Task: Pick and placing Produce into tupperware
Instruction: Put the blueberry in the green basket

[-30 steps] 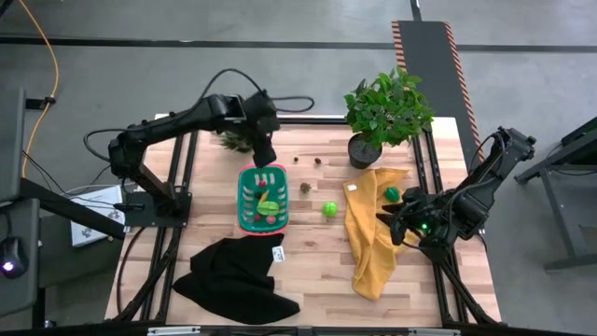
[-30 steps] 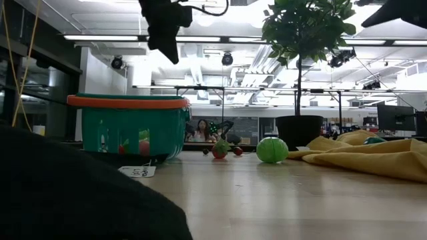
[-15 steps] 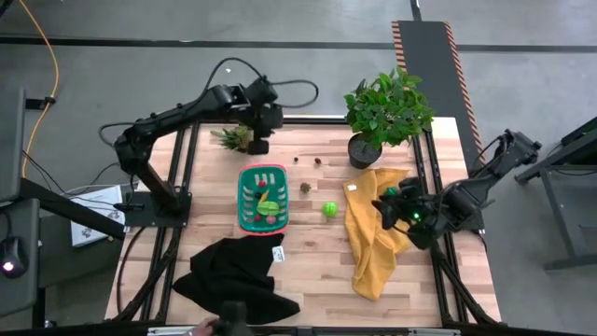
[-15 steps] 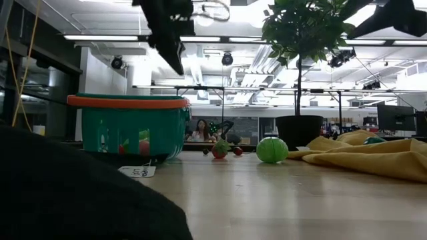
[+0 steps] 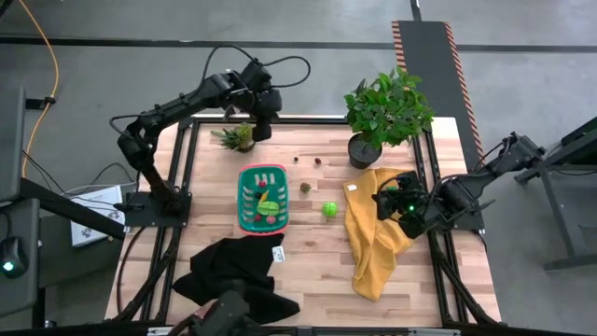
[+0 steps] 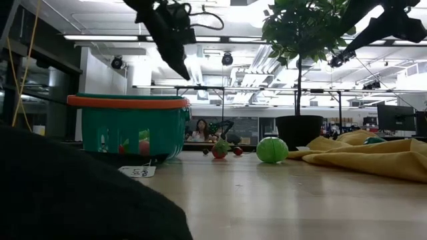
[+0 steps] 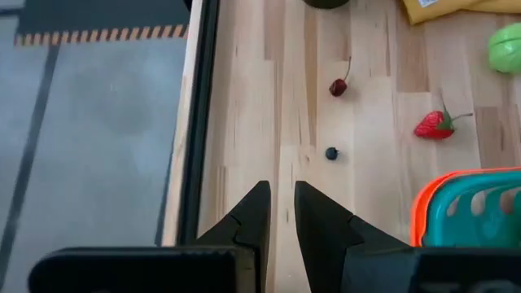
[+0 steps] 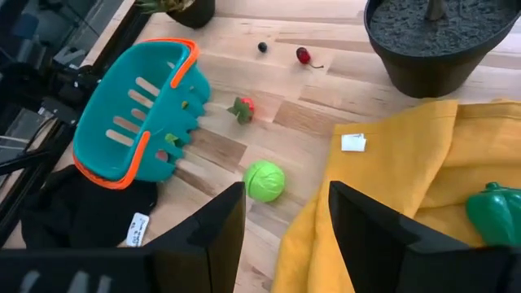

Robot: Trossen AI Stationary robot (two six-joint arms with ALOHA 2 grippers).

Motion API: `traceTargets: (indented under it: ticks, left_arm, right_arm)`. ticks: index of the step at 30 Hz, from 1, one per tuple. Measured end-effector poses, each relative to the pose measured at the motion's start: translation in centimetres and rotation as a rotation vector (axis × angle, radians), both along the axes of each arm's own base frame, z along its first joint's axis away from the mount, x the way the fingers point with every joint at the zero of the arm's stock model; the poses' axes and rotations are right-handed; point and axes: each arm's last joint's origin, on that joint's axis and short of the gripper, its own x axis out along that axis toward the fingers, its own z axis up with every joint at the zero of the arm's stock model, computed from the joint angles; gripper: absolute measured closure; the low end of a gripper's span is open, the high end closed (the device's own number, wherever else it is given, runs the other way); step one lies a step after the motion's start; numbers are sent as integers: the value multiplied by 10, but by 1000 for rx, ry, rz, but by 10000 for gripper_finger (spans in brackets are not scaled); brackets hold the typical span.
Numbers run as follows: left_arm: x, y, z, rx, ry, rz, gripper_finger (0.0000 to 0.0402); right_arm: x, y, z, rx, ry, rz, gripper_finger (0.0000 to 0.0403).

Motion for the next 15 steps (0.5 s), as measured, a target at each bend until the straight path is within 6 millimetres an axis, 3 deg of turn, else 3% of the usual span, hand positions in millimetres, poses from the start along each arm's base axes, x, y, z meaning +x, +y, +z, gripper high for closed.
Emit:
traceTargets:
  ticks: [7,15]
  left_arm:
    - [12,12,-25,-119,0,153,353]
    - [37,5,-42,11,55,-205,353]
  right_arm:
    - [0,0,0,13,-8,-14,234]
    - [0,-1,0,8,-1,-14,234]
